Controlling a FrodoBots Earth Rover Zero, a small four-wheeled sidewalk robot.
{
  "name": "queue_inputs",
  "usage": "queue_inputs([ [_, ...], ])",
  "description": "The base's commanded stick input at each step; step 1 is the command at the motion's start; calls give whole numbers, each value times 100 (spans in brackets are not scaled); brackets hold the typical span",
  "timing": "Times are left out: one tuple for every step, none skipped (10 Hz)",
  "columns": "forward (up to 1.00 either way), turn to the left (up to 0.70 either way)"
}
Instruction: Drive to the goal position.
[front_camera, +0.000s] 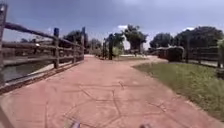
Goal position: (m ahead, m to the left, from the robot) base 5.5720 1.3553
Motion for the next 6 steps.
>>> queue_inputs([
  [70,0],
  [70,0],
  [70,0],
  [70,0],
  [70,0],
  [70,0],
])
